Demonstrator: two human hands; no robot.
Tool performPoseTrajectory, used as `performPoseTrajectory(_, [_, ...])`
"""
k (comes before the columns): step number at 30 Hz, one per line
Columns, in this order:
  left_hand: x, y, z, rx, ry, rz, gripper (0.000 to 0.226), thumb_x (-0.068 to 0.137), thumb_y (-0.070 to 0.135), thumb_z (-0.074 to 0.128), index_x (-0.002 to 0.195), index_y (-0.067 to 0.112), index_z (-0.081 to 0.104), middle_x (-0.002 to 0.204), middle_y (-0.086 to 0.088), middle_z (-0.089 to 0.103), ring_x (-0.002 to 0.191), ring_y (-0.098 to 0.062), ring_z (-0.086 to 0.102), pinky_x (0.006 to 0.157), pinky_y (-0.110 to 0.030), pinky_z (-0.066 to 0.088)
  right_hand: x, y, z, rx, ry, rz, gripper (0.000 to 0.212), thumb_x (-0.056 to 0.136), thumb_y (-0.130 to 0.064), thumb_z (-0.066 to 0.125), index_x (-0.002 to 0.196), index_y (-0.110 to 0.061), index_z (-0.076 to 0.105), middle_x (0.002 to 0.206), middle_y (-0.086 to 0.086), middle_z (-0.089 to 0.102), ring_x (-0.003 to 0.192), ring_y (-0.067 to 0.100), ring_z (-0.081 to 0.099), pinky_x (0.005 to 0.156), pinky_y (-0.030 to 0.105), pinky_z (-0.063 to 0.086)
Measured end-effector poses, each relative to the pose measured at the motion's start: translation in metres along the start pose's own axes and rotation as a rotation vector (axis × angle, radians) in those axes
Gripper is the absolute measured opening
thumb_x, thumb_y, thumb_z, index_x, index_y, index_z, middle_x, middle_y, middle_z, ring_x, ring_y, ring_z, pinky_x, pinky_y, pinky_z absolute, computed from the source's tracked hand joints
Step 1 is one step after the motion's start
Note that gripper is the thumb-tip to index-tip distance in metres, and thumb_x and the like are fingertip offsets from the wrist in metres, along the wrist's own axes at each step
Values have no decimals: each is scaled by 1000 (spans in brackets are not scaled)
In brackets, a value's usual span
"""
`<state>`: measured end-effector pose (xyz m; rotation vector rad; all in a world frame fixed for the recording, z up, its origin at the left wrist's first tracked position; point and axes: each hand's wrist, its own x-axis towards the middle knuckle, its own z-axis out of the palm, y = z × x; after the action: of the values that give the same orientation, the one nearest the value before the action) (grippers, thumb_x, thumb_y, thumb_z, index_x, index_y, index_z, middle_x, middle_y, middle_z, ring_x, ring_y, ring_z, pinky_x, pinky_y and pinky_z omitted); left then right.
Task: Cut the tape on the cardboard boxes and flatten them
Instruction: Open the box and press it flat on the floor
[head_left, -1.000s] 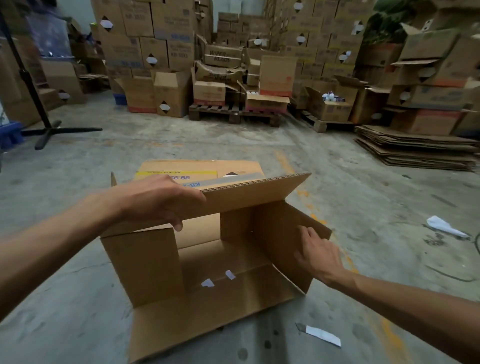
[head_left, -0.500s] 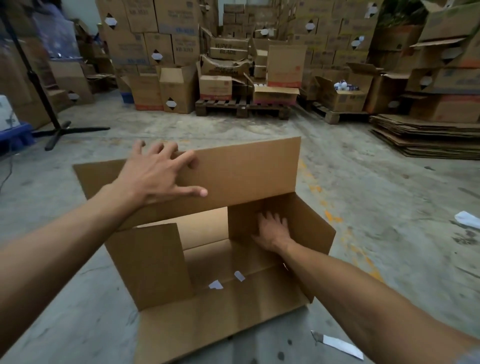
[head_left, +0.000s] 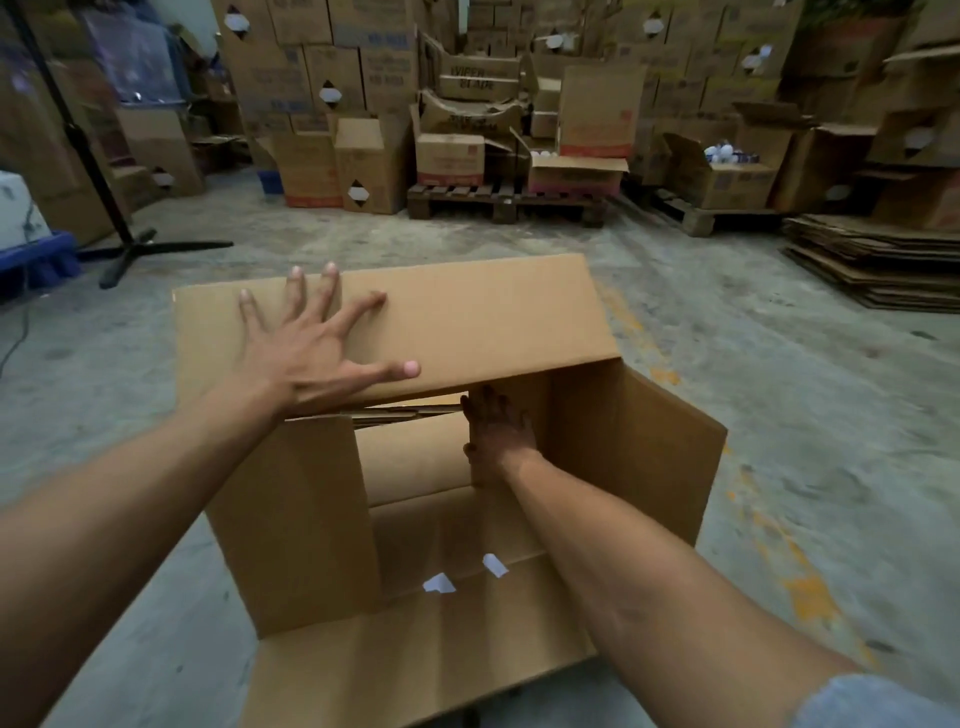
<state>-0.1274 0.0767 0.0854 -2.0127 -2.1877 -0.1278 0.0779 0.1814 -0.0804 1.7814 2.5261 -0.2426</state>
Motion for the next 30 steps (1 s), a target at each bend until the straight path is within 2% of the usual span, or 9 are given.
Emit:
performPoseTrajectory(3, [1,-3,20,-34,-81,23,126,40,108,9,151,51,-7,164,-4,-18,150,-31,-17,110,-74,-2,13,-2,11,-244,156,-51,74,93,-21,49,157,-22,10,163,7,-3,148,38,-3,117,57,5])
performPoseTrajectory(6, [0,-9,29,9,-138,64,138,32,110,18,150,49,-18,162,-8,-24,148,-33,-22,109,-75,-5,27,4,14,-341,213,-144,70,95,-18,49,156,-15,15,163,1,6,150,33,-2,120,47,1])
performPoseTrajectory(11, [11,-7,17,140,44,183,149,37,109,27,149,30,-32,153,-7,-42,141,-31,-38,105,-77,-11,49,16,13,-427,242,-295,49,106,-21,29,155,-19,21,164,-5,8,151,21,1,120,37,3])
performPoseTrajectory(16, [14,11,24,157,219,128,139,61,78,69,148,36,-31,155,-14,-38,143,-38,-33,102,-81,-8,48,20,11,-522,353,-325,42,95,-22,52,137,-22,53,158,-4,31,149,20,16,119,38,16])
performPoseTrajectory(18, [19,15,20,169,281,177,129,66,74,68,148,44,-27,157,-10,-36,143,-40,-31,101,-81,-11,48,18,5,-592,327,-319,37,81,-31,70,118,-29,69,148,-7,48,144,21,33,117,40,23])
performPoseTrajectory(19, [22,14,18,177,306,202,122,71,73,65,148,46,-25,158,-8,-34,144,-41,-29,101,-81,-10,50,18,5,-626,326,-340,36,79,-33,72,114,-31,71,146,-7,51,143,22,35,118,44,18])
performPoseTrajectory(22, [31,9,13,181,277,206,99,84,67,55,149,52,-18,163,0,-21,148,-38,-17,104,-81,0,54,17,-2,-684,338,-399,37,89,-33,58,125,-31,66,151,-4,45,147,28,25,119,51,-4])
performPoseTrajectory(26, [35,-1,12,99,192,163,76,94,57,47,151,55,-2,166,6,1,152,-30,2,110,-74,12,61,6,3,-750,243,-392,50,103,-24,30,153,-18,29,162,5,20,150,35,-7,118,54,-12])
performPoseTrajectory(30, [33,-3,17,102,214,170,67,97,55,40,151,54,1,165,9,9,152,-28,10,112,-69,16,61,-6,9,-801,203,-363,44,103,-23,33,145,-17,44,155,7,35,148,44,-4,119,55,-2])
